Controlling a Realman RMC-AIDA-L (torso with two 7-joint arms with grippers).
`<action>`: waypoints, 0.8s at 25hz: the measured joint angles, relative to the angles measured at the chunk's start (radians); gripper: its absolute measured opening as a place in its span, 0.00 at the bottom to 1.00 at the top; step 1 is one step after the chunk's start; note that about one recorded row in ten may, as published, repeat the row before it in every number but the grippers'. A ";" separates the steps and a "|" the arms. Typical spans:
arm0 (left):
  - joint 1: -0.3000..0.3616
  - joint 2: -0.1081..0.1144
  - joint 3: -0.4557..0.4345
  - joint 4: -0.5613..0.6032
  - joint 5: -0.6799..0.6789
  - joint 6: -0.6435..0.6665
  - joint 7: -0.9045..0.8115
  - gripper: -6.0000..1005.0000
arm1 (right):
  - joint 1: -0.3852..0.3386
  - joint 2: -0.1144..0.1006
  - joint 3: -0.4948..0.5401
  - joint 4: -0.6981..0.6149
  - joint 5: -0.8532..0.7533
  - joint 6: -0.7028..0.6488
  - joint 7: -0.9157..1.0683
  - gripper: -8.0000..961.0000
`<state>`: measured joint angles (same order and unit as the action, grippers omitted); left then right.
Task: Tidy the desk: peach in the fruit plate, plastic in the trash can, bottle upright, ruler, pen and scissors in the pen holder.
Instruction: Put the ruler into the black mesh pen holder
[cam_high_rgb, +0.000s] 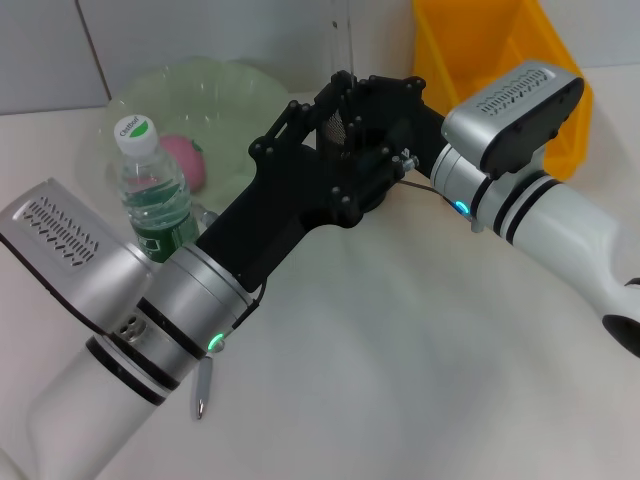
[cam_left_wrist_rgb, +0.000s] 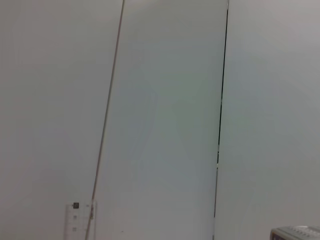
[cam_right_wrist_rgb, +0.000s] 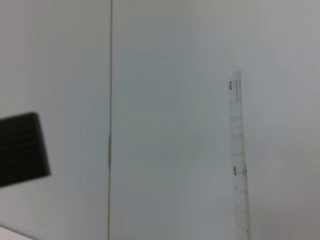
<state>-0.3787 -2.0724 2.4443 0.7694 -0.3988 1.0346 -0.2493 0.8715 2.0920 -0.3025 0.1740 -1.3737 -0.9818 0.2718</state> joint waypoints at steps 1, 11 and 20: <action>0.000 0.000 0.000 0.000 0.000 0.000 0.000 0.78 | 0.001 0.000 0.002 0.000 -0.001 0.011 0.003 0.06; 0.002 0.000 -0.002 0.000 0.000 -0.001 -0.001 0.78 | 0.004 0.000 0.003 -0.001 -0.004 0.020 0.010 0.06; 0.007 0.000 -0.010 0.002 0.000 0.001 -0.001 0.78 | -0.005 0.000 0.003 0.001 -0.004 0.016 0.010 0.07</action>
<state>-0.3715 -2.0724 2.4339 0.7715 -0.3991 1.0357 -0.2501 0.8662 2.0920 -0.2991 0.1749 -1.3776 -0.9656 0.2822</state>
